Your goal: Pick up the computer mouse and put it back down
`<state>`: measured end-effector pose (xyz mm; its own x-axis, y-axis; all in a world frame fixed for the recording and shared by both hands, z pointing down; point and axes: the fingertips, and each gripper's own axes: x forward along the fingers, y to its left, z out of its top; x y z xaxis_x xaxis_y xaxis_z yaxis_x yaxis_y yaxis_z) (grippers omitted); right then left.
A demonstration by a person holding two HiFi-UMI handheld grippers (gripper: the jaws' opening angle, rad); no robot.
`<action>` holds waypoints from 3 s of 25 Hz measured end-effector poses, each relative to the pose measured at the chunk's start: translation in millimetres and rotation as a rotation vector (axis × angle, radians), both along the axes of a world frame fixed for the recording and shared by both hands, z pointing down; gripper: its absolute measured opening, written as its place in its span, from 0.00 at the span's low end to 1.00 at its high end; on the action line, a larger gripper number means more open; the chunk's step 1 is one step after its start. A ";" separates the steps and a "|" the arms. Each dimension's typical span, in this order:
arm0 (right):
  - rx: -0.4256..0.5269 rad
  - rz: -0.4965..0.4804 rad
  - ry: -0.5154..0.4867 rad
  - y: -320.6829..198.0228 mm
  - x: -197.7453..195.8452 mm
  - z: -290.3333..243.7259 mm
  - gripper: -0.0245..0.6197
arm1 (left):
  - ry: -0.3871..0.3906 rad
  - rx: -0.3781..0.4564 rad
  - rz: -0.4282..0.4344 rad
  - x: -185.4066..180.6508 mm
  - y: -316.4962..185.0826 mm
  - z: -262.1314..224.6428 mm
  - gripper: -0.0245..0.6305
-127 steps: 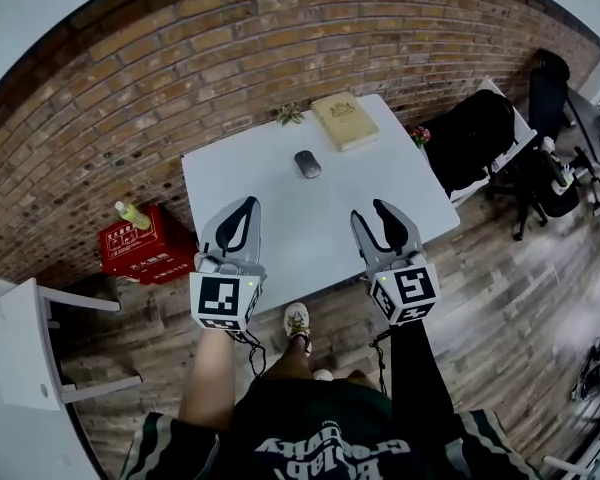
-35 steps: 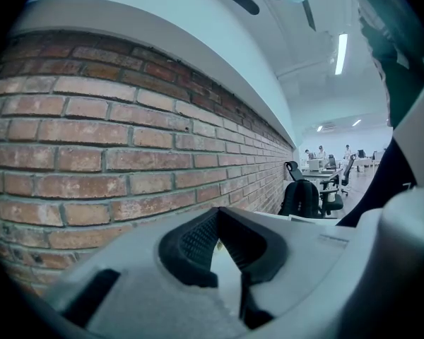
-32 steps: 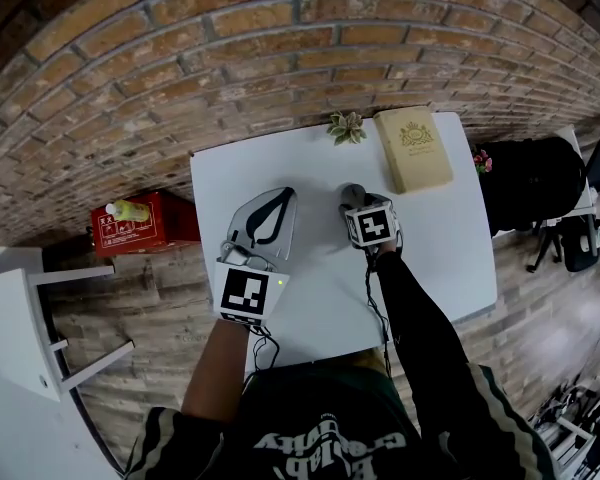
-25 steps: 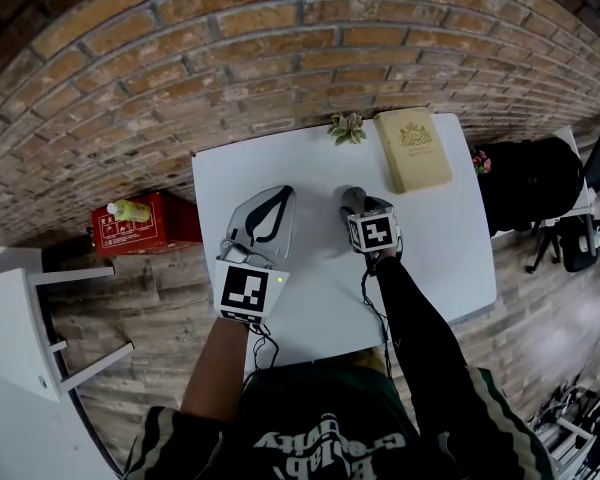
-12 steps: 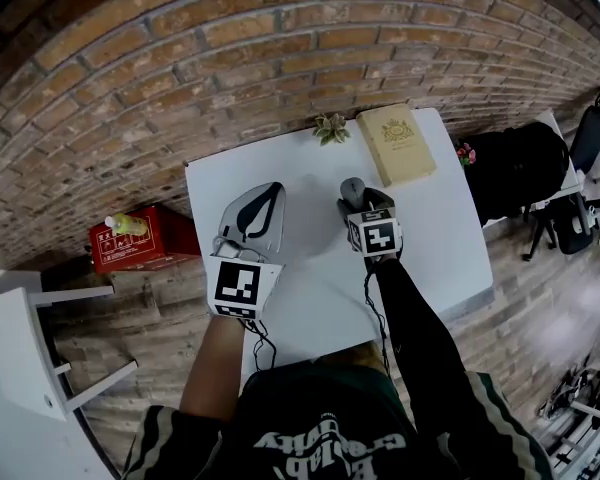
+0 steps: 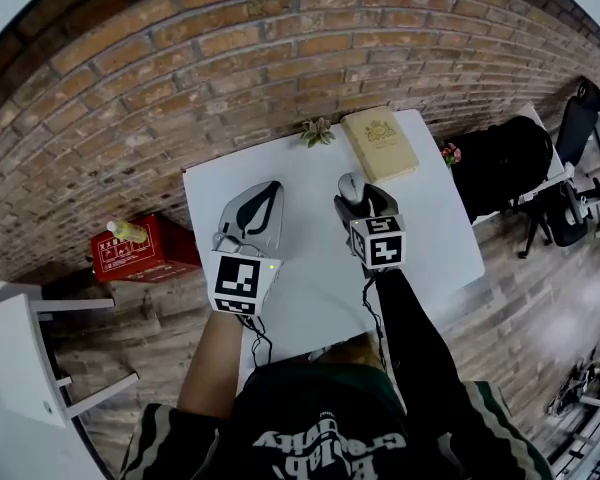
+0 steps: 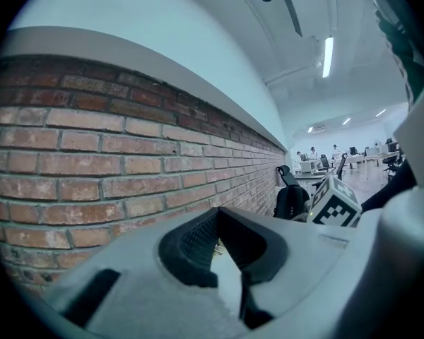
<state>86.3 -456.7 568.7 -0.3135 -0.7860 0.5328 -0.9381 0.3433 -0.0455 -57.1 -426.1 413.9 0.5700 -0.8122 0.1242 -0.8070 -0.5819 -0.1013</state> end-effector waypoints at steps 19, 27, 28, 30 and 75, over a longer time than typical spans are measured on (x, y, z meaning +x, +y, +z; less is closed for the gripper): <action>0.253 -0.052 -0.139 64.4 57.2 -127.6 0.51 | -0.032 0.004 -0.097 60.8 53.4 -28.0 0.05; 0.316 -0.090 -0.162 97.9 86.7 -143.4 0.51 | -0.035 0.031 -0.137 92.1 80.2 -36.3 0.05; 0.320 -0.092 -0.165 101.7 90.7 -144.6 0.51 | -0.031 0.036 -0.139 95.4 84.2 -37.7 0.05; 0.330 -0.094 -0.172 109.8 97.9 -147.7 0.51 | -0.028 0.040 -0.142 100.4 92.5 -38.8 0.05; 0.413 -0.148 -0.191 143.0 100.7 -175.0 0.51 | -0.020 0.107 -0.184 98.1 119.6 -59.9 0.05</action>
<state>187.0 -313.8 393.7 -0.5004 -0.8591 0.1074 -0.8657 0.4987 -0.0442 41.0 -306.5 353.9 0.4094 -0.9114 0.0414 -0.8957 -0.4101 -0.1718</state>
